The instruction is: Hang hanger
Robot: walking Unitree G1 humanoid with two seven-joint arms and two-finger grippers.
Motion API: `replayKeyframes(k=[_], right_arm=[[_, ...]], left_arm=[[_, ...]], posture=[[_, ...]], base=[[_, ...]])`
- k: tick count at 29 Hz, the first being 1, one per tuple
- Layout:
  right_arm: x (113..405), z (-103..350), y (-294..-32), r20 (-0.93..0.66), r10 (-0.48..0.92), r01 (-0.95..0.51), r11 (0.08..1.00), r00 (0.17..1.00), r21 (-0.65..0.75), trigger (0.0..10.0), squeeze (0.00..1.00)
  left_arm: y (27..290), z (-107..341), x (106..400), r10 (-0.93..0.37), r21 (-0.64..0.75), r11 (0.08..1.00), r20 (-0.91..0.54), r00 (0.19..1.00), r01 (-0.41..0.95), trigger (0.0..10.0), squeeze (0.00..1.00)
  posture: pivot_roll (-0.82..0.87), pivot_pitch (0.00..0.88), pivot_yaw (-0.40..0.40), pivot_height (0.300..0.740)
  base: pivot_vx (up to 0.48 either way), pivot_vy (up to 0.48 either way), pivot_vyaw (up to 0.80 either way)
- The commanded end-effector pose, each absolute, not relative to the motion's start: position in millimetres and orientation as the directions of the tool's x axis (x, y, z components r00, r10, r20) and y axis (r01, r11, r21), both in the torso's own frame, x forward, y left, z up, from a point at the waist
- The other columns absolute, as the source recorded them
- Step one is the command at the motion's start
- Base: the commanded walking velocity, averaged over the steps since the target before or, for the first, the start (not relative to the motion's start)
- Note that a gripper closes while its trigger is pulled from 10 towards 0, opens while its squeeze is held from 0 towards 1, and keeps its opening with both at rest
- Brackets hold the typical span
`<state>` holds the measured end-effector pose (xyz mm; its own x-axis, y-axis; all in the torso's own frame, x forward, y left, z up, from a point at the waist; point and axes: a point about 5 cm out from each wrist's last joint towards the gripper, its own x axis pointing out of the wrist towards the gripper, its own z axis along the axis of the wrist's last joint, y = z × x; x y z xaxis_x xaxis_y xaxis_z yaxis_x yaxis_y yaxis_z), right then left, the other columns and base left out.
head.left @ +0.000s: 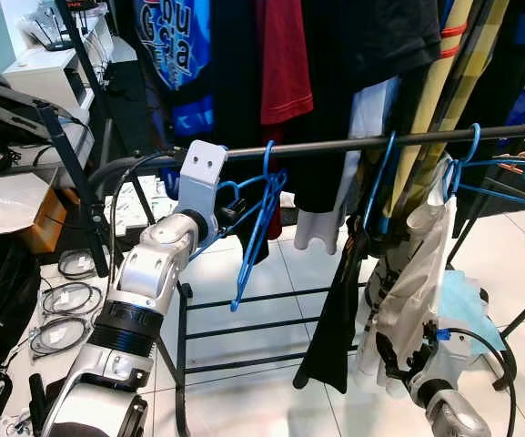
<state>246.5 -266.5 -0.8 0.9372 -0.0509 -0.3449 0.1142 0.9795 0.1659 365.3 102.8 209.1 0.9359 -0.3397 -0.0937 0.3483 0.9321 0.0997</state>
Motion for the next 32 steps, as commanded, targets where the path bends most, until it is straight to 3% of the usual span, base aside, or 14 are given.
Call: replayKeyframes(k=[1,18,29,30,31,32], right_arm=[[242.1,-5.7,-264.9,-0.361,-0.052,0.127,0.974,0.931,0.188,10.0,0.00],[242.1,-5.7,-266.0,-0.363,-0.055,0.131,0.973,0.930,0.188,10.0,0.00],[243.6,-5.6,-264.7,-0.363,-0.052,0.131,0.972,0.930,0.196,10.0,0.00],[243.8,-5.5,-264.8,-0.364,-0.051,0.130,0.972,0.930,0.197,10.0,0.00],[243.8,-5.5,-264.8,-0.364,-0.051,0.130,0.972,0.930,0.197,10.0,0.00],[244.1,-5.4,-264.9,-0.365,-0.049,0.129,0.972,0.930,0.198,10.0,0.00]], left_arm=[[100.9,200.9,365.8,-0.348,0.102,0.927,-0.128,0.929,0.361,0.0,0.00],[121.6,208.5,370.7,-0.298,0.105,0.946,-0.093,0.950,0.307,0.0,0.00],[165.9,238.8,355.9,-0.245,0.061,0.969,0.077,0.966,0.241,0.0,0.00],[171.6,237.2,349.1,-0.264,0.047,0.964,0.093,0.960,0.261,2.1,0.00],[171.6,237.2,349.1,-0.264,0.047,0.964,0.093,0.960,0.261,2.1,0.00],[174.6,233.8,342.6,-0.283,0.030,0.959,0.103,0.954,0.281,9.5,0.00]], posture=[[-0.11,0.087,0.043,0.740],[-0.11,0.083,0.039,0.740],[-0.09,0.080,0.036,0.740],[-0.09,0.080,0.036,0.740],[-0.09,0.080,0.036,0.740],[-0.08,0.080,0.033,0.740]], base=[[0.000,0.000,0.00],[0.000,0.000,0.00],[0.000,0.000,0.00],[0.000,0.000,0.00],[0.000,0.000,0.00],[0.000,0.000,0.00]])
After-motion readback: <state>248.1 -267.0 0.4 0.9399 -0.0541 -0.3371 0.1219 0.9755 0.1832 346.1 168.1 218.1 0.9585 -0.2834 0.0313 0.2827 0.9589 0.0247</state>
